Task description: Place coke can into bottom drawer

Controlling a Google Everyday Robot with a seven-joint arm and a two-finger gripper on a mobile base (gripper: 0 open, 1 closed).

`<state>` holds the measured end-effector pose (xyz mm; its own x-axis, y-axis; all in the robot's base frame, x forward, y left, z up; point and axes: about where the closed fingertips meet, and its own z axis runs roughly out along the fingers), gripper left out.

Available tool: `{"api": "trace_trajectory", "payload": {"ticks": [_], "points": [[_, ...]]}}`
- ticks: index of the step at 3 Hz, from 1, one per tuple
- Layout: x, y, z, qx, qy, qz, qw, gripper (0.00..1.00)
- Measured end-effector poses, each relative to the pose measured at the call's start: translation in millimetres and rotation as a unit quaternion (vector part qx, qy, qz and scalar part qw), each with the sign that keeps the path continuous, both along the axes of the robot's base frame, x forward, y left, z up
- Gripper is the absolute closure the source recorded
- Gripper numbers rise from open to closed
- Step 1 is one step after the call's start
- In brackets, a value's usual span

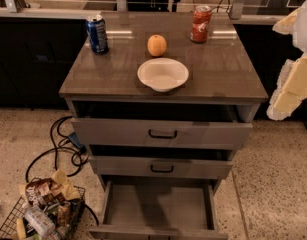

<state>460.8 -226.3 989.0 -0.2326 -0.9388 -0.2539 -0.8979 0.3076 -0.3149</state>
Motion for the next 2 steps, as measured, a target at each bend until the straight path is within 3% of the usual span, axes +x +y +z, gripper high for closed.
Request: {"api": "trace_trajectory", "payload": {"ticks": [1,2], "points": [[38.1,-17.2,0.6,0.017,-0.028,-0.024,0.9992,0.00],[109.7,-56.8,-1.3,0.089,-0.102,-0.070,0.9883,0.00]]}}
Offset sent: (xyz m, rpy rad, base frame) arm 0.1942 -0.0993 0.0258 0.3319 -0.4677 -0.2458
